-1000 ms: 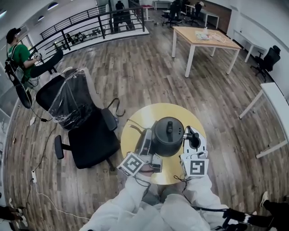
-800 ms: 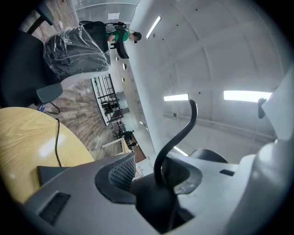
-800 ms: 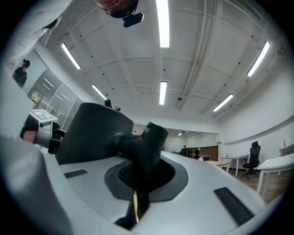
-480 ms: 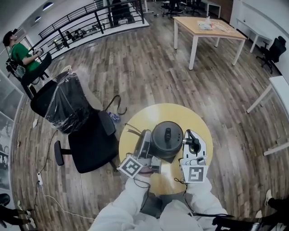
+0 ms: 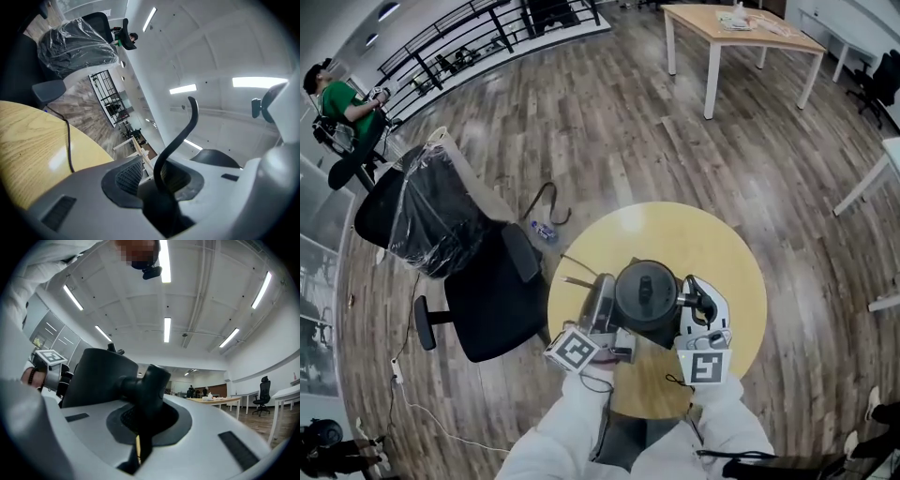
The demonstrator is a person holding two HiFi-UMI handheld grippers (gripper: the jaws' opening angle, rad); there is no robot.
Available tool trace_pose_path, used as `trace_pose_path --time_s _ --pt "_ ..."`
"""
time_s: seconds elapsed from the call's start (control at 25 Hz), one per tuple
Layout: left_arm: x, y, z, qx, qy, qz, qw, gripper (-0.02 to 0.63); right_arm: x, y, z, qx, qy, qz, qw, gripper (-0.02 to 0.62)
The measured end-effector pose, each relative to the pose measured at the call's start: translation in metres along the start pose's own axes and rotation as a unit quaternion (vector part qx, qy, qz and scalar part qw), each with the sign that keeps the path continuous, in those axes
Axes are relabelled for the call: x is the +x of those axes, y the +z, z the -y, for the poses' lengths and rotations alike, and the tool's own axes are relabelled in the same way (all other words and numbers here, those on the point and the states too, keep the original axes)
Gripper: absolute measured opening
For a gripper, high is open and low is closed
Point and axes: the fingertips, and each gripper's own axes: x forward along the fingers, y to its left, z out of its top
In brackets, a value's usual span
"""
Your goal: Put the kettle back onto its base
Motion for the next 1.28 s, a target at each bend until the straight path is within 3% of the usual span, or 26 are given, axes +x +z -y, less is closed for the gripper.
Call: trace_pose_path --time_s 0.2,0.44,0.76,0.92,1.08,1.2,1.28 --pt "0.002 -0.021 -0.040 -0.042 0.032 -0.012 0.9985 0.118 0.009 -0.036 -0.005 -0.034 0.020 -0.028 0.999 0.012" --pt "0.007 -0.031 -0.062 -0.053 0.052 -0.021 0.9970 0.118 0.019 -0.056 -0.006 -0.008 0.016 -0.029 0.999 0.012" --pt "0.011 -0.028 -0.055 0.010 0.036 -0.042 0.9984 0.110 0.010 -0.080 -0.004 0.026 0.004 -0.048 0.999 0.012" --pt "0.011 -0.027 -0.052 0.012 0.034 -0.052 0.9980 0.109 0.007 -0.082 -0.009 0.005 0.010 -0.044 0.999 0.012" --pt "0.006 -0.029 -0.052 -0.007 0.034 -0.050 0.9981 0.109 -0.004 -0.106 -0.010 -0.007 0.009 -0.111 0.994 0.014" --pt "0.006 -0.028 -0.055 -0.008 0.044 -0.046 0.9979 0.109 -0.007 -0.118 -0.007 -0.014 -0.026 -0.162 0.986 0.015" --pt "0.007 -0.027 -0.057 -0.007 0.049 -0.041 0.9979 0.109 -0.007 -0.120 -0.004 0.010 -0.050 -0.171 0.984 0.048"
